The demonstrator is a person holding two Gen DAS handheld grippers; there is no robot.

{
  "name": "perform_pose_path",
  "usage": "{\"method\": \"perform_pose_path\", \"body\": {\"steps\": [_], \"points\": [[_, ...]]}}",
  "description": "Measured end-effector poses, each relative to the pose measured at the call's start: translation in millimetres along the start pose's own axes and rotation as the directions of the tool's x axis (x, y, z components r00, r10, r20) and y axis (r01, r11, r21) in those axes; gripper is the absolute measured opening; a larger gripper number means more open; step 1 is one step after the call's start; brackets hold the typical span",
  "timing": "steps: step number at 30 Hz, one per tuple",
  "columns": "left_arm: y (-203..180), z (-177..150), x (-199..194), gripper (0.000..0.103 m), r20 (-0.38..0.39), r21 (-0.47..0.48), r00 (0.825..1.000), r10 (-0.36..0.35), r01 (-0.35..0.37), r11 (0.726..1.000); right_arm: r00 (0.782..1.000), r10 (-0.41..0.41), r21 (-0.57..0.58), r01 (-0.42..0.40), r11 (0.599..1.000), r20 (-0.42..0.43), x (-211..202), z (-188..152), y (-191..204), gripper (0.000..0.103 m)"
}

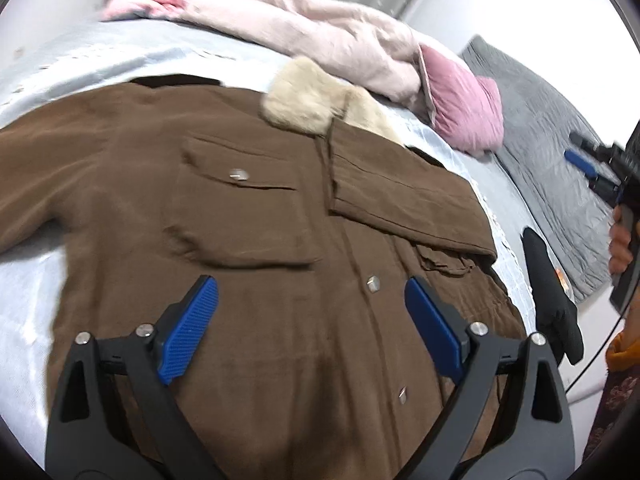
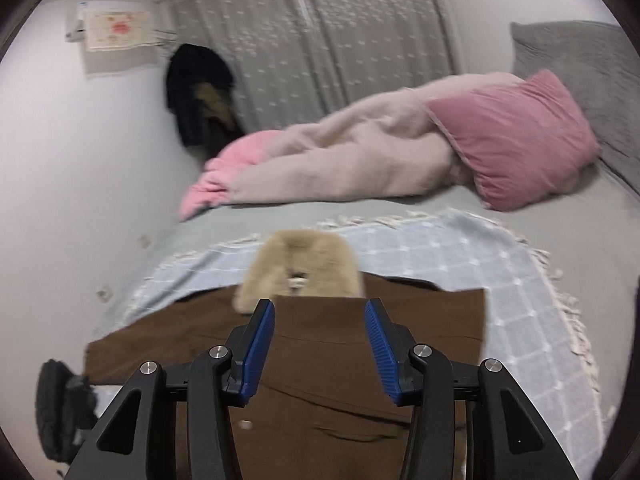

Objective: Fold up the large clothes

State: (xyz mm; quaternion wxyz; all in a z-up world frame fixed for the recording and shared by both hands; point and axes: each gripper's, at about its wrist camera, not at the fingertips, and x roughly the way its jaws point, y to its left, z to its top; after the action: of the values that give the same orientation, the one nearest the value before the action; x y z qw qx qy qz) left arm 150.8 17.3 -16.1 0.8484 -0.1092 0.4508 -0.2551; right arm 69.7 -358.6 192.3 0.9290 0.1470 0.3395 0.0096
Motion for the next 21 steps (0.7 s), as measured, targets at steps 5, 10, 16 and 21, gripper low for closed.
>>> {"method": "perform_pose_path", "body": {"steps": [5,10,16,21], "points": [[-24,35,68,0.067,-0.1,0.068,0.995,0.005,0.002,0.998,0.995,-0.065,0.083,0.071,0.994,-0.074,27,-14,-68,0.048],[-22,51,127,0.05,-0.197,0.042,0.98,0.04,-0.033,0.999,0.981,-0.094,0.101,0.112,0.989,-0.167,66,-43,-108,0.048],[-42,60,121,0.006,-0.116,0.106,0.993,0.035,-0.023,0.994,0.968,-0.104,0.115,0.133,0.984,-0.227,97,-66,-129,0.048],[-62,46,62,0.005,0.026,0.097,1.0,0.002,-0.004,0.995,0.966,-0.121,0.149,0.158,0.976,-0.227,115,-67,-148,0.049]]}}
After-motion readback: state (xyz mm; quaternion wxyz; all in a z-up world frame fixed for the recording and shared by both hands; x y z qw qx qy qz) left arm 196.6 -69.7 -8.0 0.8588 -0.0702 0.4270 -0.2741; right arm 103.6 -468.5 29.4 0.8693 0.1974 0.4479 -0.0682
